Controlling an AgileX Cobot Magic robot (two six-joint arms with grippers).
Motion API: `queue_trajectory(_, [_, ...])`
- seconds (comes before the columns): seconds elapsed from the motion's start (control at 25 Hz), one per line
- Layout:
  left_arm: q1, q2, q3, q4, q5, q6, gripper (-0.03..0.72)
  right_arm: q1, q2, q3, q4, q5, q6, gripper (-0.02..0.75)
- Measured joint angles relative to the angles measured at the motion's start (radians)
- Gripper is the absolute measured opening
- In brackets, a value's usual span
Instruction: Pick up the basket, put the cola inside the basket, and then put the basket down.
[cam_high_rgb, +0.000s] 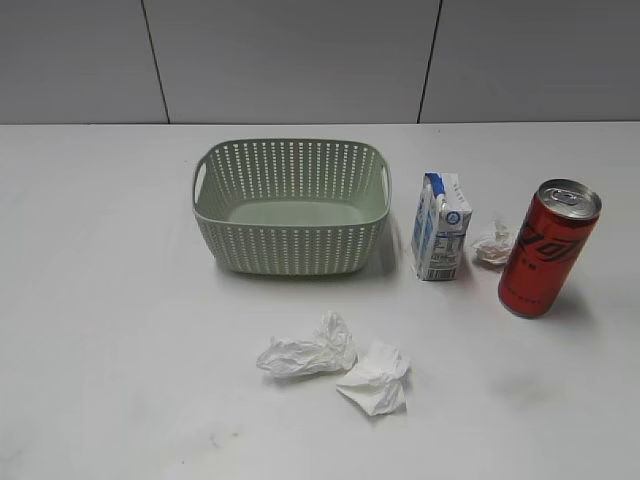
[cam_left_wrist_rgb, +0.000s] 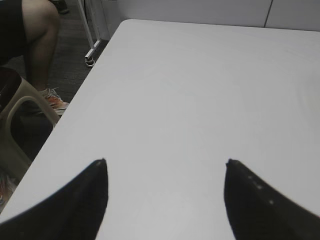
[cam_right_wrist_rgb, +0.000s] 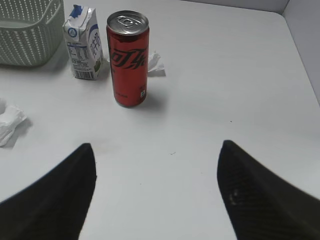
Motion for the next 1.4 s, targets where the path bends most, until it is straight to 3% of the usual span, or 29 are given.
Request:
queue_trajectory(0.84, [0.000, 0.000, 0.000, 0.049, -0.005, 0.000, 0.556, 0.000, 0.000, 0.000, -0.002, 0.000, 0.000, 0.586])
queue_trajectory(1.08, [0.000, 0.024, -0.031, -0.046, -0.078, 0.000, 0.596, 0.000, 0.000, 0.000, -0.003, 0.000, 0.000, 0.586])
queue_trajectory(1.4, [0.000, 0.293, -0.094, -0.124, -0.241, 0.087, 0.598, 0.000, 0.000, 0.000, -0.003, 0.001, 0.000, 0.586])
